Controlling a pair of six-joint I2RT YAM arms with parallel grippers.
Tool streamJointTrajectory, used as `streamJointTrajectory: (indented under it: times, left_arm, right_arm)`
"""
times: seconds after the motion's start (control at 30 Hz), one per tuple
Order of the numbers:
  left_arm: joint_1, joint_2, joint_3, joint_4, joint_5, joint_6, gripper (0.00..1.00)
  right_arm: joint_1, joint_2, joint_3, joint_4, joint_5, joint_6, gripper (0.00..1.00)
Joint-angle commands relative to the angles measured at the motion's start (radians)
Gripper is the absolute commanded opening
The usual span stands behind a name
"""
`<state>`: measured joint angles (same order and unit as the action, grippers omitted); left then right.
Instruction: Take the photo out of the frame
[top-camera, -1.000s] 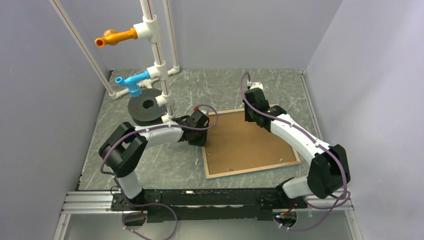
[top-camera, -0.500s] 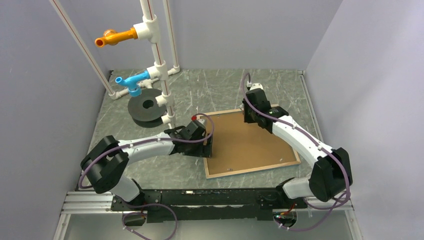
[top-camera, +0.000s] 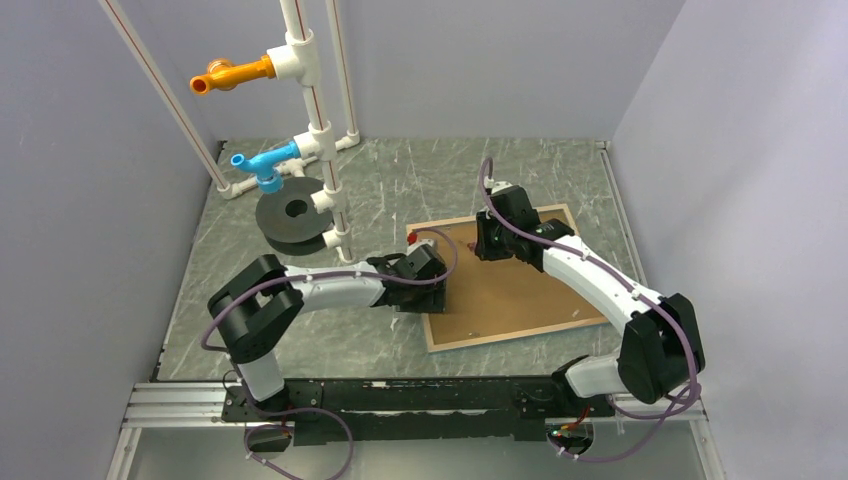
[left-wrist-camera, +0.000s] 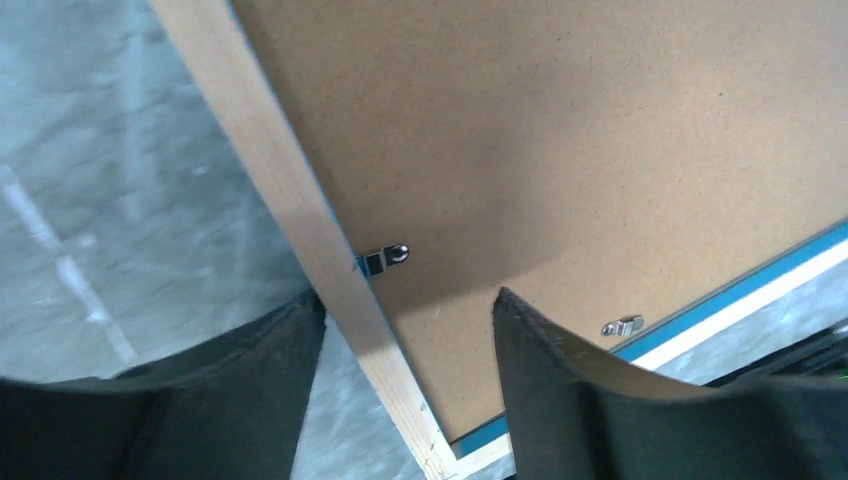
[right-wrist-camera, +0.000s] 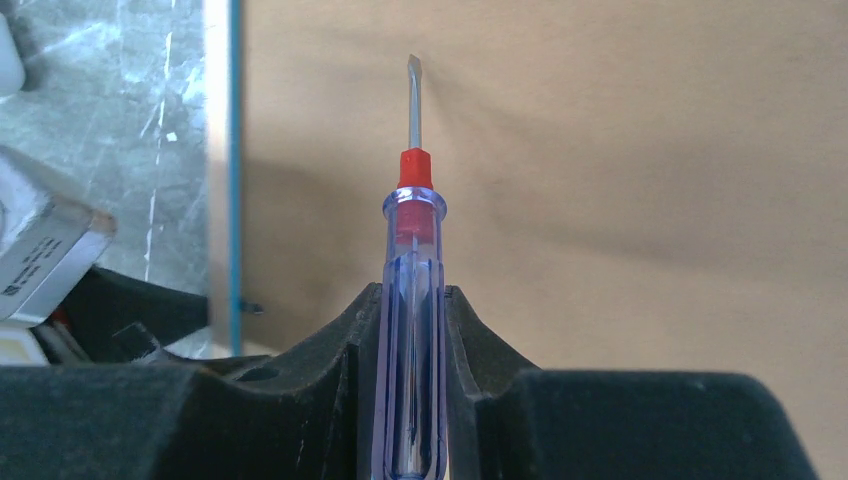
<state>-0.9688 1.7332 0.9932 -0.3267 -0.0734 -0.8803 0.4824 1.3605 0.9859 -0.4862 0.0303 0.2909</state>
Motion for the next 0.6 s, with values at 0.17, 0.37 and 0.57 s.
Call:
streamJointTrajectory:
  times: [0.17,0.37,0.57]
  left_arm:
    - [-0.027,0.041,-0.202,0.017,-0.073,-0.063,0.4]
    - [-0.034,0.028,-0.157,-0.022,-0.104,-0.033,0.24]
    - [-0.035,-0.055,-0.176,-0.069,-0.161,0.014,0.05]
  right_arm:
    - [0.015,-0.049,0.028,0.012,-0.033,0.016,0.0]
    - [0.031,-0.079,0.037,0.007,0.041,-0.01,0.0]
    - [0.03,-0.062,0.054,-0.001,0.162,-0.028,0.0]
